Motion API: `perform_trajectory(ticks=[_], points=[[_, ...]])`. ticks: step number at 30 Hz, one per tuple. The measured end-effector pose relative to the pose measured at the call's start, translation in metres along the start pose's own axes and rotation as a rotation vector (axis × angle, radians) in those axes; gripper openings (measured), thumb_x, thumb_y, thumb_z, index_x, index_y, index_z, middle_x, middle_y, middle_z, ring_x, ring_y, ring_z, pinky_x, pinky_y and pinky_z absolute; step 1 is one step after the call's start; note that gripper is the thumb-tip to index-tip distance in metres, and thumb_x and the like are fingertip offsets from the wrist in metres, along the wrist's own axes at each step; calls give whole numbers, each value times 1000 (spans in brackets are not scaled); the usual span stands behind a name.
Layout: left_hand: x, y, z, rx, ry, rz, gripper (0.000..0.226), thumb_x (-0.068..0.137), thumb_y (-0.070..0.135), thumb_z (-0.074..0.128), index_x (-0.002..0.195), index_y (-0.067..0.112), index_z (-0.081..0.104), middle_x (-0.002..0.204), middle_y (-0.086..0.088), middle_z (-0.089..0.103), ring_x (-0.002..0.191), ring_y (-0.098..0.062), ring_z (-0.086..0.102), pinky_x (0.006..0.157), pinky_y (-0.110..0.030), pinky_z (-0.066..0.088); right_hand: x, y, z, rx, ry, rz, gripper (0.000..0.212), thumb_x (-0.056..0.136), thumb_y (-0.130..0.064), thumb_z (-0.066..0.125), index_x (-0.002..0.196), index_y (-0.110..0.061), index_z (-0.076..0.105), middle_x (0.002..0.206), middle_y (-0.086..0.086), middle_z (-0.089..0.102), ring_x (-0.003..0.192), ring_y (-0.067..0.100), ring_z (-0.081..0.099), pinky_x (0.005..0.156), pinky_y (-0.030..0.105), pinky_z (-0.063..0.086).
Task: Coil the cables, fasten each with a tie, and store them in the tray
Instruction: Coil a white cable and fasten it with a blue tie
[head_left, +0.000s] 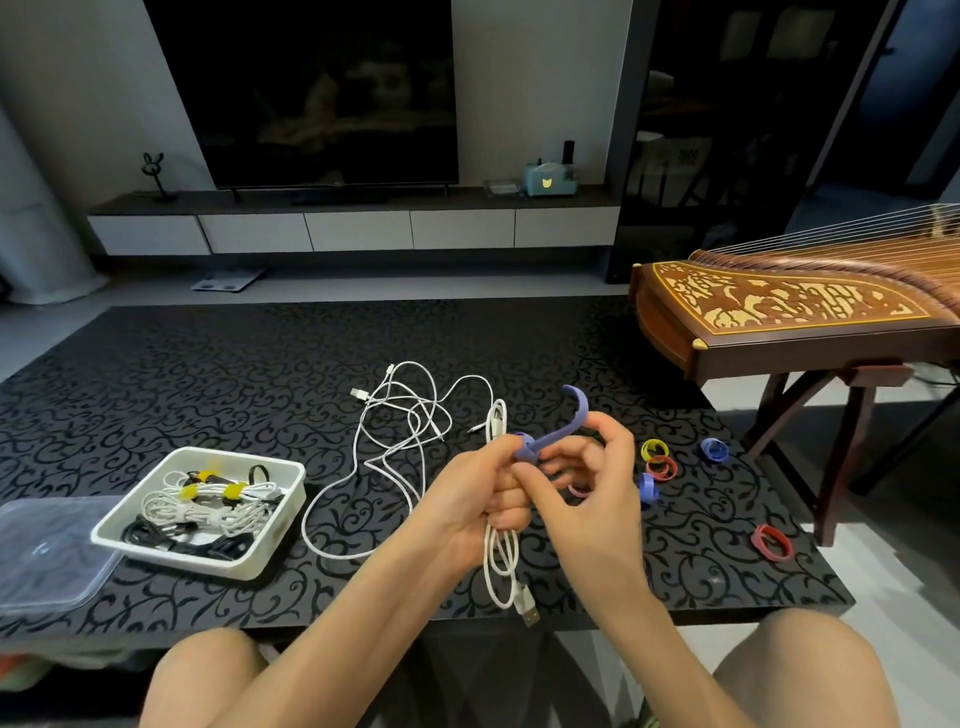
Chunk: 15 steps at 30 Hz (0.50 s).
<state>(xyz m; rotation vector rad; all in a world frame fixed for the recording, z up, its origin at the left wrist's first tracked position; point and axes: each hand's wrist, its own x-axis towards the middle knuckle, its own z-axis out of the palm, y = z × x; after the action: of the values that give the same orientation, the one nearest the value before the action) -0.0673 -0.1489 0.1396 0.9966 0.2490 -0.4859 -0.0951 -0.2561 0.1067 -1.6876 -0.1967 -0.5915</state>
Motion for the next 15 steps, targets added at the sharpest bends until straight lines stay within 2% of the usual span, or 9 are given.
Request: perform_trajectory(ticks=[2,4,6,9,11,13,15], points=[[-1,0,2,1,-18,-11,34,100,18,40,67,12,44,37,8,21,27,-3,17,26,-14,16,2,1,1,-107,61,-132,58,77,-27,72,116,-51,36,84,-14,66,81,5,64,72,26,51],[-2,1,2,5,-23,-8,34,99,18,41,66,12,45,38,8,21,28,-3,17,27,-14,16,4,4,1,-253,82,-289,57,81,-28,68,128,-32,36,88,-8,67,81,6,64,71,26,52],[-4,3,1,17,-22,-1,33,98,16,43,66,10,50,39,7,22,29,-3,18,28,-15,16,5,8,0,-400,88,-448,55,87,-27,62,133,-15,34,88,2,68,79,13,65,68,26,52],[-7,4,0,35,-44,-6,42,94,10,45,54,11,58,40,7,22,29,-3,18,28,-15,17,8,13,-4,-546,94,-665,31,91,-20,59,117,-8,47,80,6,66,68,19,62,59,32,52],[-6,5,0,53,-50,6,44,92,5,44,50,14,52,40,7,22,29,-3,18,28,-15,16,10,14,-6,-594,52,-748,13,93,-15,56,101,-5,58,76,7,64,64,21,60,55,36,51],[-6,6,-1,127,-44,62,37,91,1,43,57,14,43,41,7,22,30,-3,18,29,-15,16,11,13,-7,-597,-6,-750,18,94,-11,53,89,0,66,75,8,63,63,22,59,55,37,50],[-6,7,-7,254,-59,120,30,90,-2,44,63,12,42,43,8,22,32,-3,18,30,-15,17,13,11,-10,-606,-44,-724,21,94,-8,50,86,2,66,74,9,61,62,23,57,56,37,48]])
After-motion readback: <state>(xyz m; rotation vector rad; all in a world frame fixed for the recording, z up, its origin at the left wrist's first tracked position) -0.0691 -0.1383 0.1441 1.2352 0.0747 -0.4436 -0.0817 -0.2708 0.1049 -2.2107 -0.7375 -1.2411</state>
